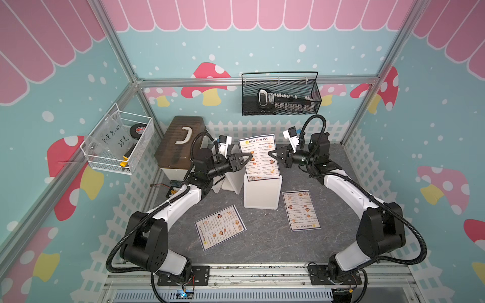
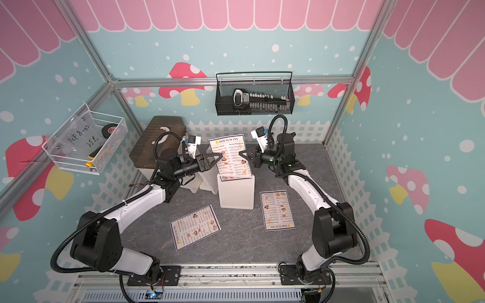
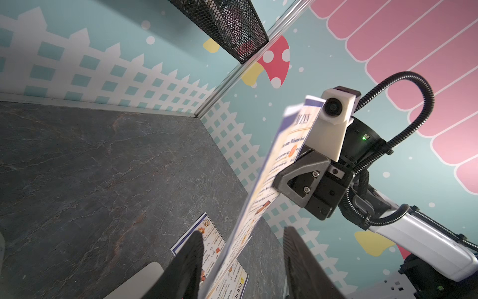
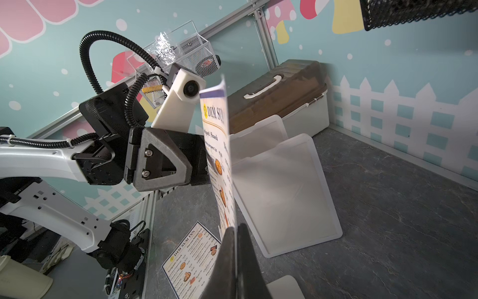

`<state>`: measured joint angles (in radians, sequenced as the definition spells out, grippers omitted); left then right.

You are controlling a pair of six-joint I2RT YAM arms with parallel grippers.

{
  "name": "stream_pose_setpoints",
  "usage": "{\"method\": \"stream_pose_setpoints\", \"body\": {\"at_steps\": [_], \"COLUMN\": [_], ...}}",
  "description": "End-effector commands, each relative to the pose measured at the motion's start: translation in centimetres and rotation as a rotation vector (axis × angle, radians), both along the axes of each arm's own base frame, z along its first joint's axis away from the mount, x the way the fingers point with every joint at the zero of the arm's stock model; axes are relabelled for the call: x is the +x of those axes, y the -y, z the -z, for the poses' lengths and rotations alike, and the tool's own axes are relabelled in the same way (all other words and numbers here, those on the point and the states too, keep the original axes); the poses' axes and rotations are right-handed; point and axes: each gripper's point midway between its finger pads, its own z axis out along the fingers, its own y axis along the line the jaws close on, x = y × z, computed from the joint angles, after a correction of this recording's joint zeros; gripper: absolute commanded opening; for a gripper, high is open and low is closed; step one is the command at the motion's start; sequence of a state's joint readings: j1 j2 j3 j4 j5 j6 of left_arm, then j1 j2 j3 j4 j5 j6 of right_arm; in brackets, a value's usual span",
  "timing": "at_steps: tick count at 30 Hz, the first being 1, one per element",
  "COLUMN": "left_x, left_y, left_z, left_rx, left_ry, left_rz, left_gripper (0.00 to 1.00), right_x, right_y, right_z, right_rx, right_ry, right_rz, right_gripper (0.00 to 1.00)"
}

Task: Insert the menus into the narrow rack
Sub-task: Insert the menu into the narrow rack.

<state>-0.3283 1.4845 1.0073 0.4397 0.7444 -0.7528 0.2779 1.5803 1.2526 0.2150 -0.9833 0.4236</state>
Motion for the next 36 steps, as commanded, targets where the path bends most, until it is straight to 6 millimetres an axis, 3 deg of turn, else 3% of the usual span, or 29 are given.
{"method": "stream_pose_setpoints", "body": {"at_steps": [1, 36], "left_x": [0.2, 0.7], "left_y": [-0.4, -0.1], "left_z": [-1.2, -0.9], "left_rx": [-0.016, -0.027], "left_ry": [0.037, 0.028], "left_rz": [-0.015, -0.015], "left_gripper": [0.5, 0.45], "right_x": [-0.9, -0.8], "right_y": [-0.2, 0.9], "right_z": [-1.1, 0.3], "right_rx": [0.013, 0.05], "right_ry": [0.04, 0.033], "right_rz": [-0.007, 0.114], "right_gripper": [0.0, 0.0]}}
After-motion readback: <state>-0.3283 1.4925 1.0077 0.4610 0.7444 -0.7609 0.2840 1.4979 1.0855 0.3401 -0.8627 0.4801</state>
